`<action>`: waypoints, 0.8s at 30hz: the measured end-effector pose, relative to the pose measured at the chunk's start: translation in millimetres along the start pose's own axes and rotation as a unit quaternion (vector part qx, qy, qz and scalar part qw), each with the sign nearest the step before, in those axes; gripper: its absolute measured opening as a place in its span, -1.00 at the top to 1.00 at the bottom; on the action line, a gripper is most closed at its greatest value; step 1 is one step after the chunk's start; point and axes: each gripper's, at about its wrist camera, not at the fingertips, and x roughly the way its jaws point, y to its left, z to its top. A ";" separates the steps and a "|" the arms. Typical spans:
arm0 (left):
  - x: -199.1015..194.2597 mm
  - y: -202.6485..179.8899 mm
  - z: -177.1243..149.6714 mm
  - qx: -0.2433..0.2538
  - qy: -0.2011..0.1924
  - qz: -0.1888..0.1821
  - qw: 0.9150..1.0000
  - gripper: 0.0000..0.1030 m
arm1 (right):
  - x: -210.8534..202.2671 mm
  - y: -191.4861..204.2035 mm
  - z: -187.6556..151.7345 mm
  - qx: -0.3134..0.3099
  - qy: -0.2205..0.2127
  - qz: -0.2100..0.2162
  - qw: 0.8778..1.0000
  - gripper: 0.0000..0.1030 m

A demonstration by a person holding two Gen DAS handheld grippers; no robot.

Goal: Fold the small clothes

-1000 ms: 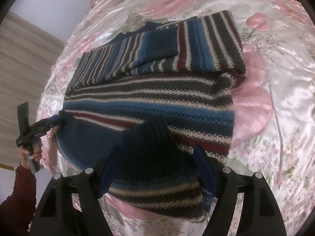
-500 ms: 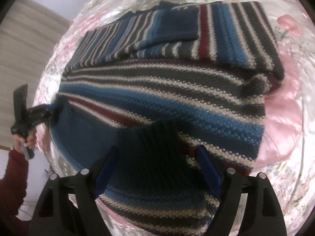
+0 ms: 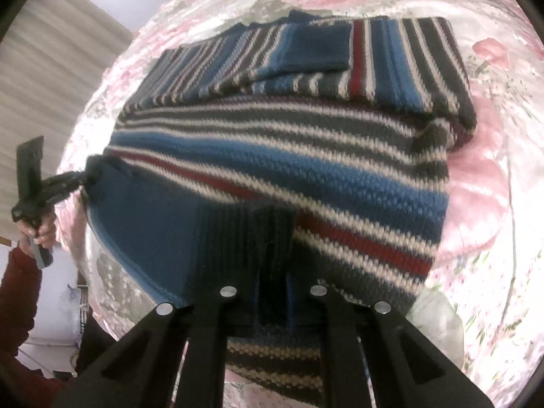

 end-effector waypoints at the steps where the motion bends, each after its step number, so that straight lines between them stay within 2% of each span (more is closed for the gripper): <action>1: -3.1 -0.5 1.0 -0.001 -0.004 0.001 1.000 0.83 | -1.8 0.1 -0.7 0.004 -0.002 0.003 1.000 0.80; 3: -12.3 -1.5 5.8 -0.002 -0.017 0.005 1.000 0.83 | -12.4 0.3 2.4 0.012 -0.015 0.015 1.000 0.80; 7: -37.3 -1.8 33.3 -0.009 -0.053 0.001 0.999 0.83 | -54.5 0.4 21.6 0.020 -0.070 0.035 0.997 0.81; 12: -52.2 1.9 81.4 -0.027 -0.091 0.006 0.996 0.83 | -89.2 -2.5 65.4 0.022 -0.117 0.021 0.993 0.81; 16: -50.0 5.0 128.1 -0.048 -0.117 0.014 0.992 0.83 | -96.2 -7.4 107.0 0.037 -0.140 0.007 0.989 0.81; 19: -40.9 2.9 161.3 -0.046 -0.133 0.031 0.990 0.83 | -95.5 -12.8 135.4 0.043 -0.149 -0.009 0.988 0.81; 24: -14.9 1.4 201.9 -0.049 -0.141 0.047 0.988 0.83 | -82.8 -32.0 178.9 0.066 -0.156 -0.023 0.985 0.81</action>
